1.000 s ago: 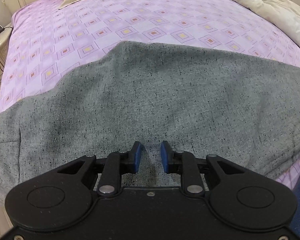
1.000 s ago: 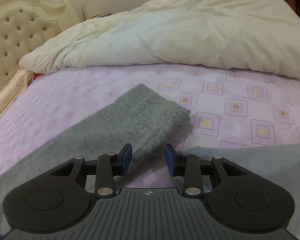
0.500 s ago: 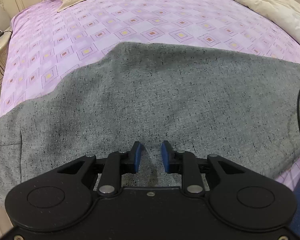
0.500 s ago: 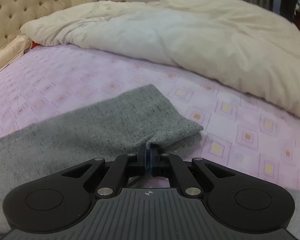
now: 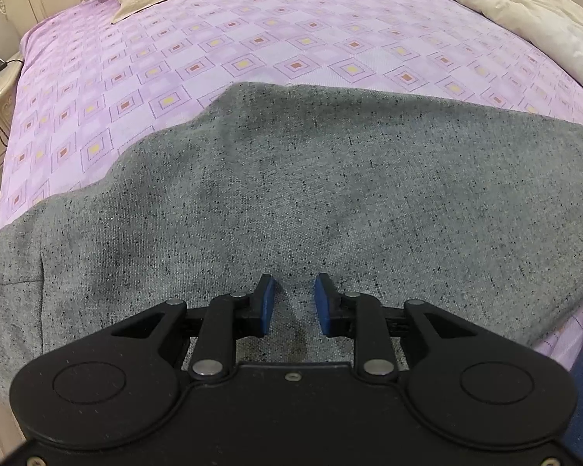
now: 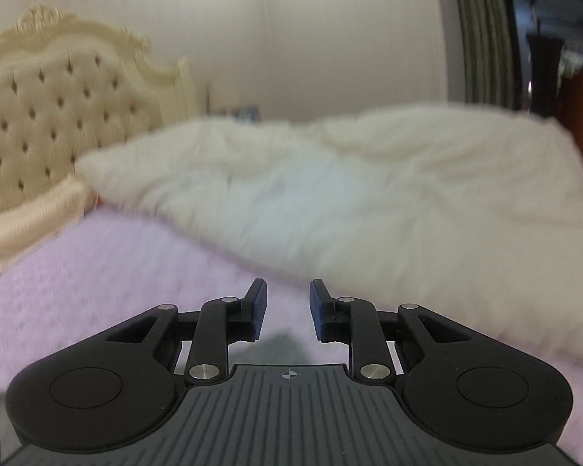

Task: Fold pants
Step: 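Withdraw both open tools from the folded grey pants, then close the right tool on the grey pant cuffs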

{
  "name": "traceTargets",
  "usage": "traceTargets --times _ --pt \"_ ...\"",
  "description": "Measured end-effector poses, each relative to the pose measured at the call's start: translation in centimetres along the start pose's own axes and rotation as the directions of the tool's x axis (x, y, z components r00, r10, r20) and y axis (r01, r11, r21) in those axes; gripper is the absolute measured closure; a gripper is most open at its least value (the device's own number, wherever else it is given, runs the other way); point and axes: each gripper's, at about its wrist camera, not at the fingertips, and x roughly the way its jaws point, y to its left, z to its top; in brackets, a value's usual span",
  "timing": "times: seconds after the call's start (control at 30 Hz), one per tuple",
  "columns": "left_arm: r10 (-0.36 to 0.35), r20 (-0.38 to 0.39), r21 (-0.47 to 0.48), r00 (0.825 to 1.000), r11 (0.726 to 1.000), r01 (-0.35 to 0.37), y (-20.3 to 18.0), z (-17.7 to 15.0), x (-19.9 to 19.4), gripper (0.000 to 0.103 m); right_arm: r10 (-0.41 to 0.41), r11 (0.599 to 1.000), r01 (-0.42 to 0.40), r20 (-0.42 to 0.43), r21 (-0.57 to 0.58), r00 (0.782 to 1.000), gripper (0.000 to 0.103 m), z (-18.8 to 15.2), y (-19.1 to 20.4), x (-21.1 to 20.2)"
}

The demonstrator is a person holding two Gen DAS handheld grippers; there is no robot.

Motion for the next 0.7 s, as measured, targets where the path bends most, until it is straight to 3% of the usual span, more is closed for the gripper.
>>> traceTargets --times 0.2,0.37,0.43,0.53,0.7 --pt "0.010 0.011 0.004 1.000 1.000 -0.010 -0.3 -0.2 -0.1 0.069 -0.099 0.991 0.109 0.125 -0.075 0.987 0.079 5.9 -4.8 -6.9" --pt "0.013 0.019 0.003 1.000 1.000 -0.013 -0.3 -0.4 -0.3 0.069 -0.239 0.957 0.261 0.165 -0.129 0.957 0.078 7.3 -8.7 -10.7" --pt "0.014 0.021 0.005 1.000 1.000 -0.014 -0.3 -0.4 -0.3 0.069 -0.278 0.934 0.301 0.141 -0.192 0.950 0.077 6.7 -9.4 -10.5" --pt "0.015 0.024 0.006 1.000 1.000 -0.015 -0.3 -0.5 -0.4 0.069 -0.246 0.941 0.245 0.026 -0.231 0.969 0.076 3.7 -9.3 -7.6" --pt "0.023 0.029 0.016 0.999 1.000 -0.024 -0.5 -0.6 -0.6 0.069 -0.078 0.989 0.055 -0.165 -0.139 0.983 0.068 -3.8 -6.9 -0.1"
